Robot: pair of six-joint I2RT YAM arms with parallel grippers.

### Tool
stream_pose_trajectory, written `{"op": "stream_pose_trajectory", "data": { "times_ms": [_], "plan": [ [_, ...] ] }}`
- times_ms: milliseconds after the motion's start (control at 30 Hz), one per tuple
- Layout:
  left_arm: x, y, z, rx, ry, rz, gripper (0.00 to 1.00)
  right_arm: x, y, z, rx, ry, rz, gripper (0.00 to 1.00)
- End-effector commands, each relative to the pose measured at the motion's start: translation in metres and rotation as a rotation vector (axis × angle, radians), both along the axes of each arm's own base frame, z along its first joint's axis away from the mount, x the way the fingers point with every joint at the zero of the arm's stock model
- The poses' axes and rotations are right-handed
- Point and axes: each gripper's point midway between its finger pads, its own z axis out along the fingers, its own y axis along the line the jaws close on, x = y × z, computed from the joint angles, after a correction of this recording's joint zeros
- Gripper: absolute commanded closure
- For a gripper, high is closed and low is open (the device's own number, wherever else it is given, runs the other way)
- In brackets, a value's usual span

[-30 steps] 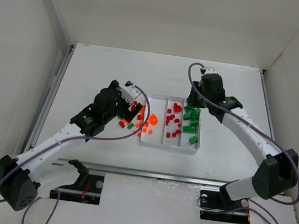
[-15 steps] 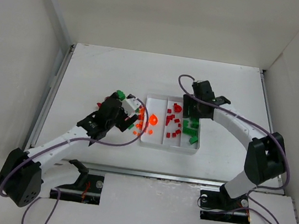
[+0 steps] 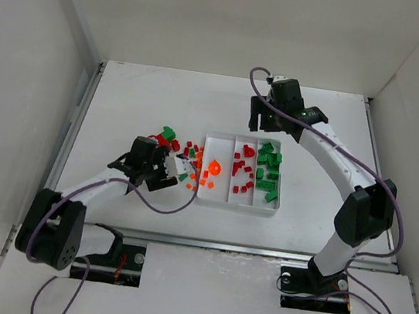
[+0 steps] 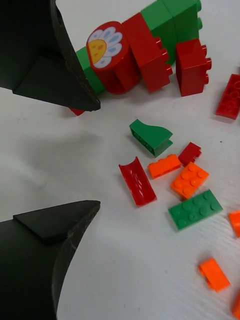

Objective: Sort the legos into containers by color

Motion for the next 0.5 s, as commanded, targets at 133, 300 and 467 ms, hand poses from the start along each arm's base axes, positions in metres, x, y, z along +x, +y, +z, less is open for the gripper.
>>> {"op": "stream_pose_trajectory", "data": {
  "times_ms": [133,300,467],
  "plan": [
    [0.056,-0.002,0.023,-0.031,0.058,-0.181,0.42,0.013,0.013,-0.003,0.011,-0.001,0.065,0.23],
    [0.052,0.004,0.012,0.076,0.072,-0.419,0.44,0.013,0.008,-0.005,0.016,-0.014,0.056,0.23],
    [0.047,0.005,0.012,0.154,0.037,-0.568,0.44,0.011,-0.002,-0.007,0.003,-0.019,0.031,0.23]
  ]
}}
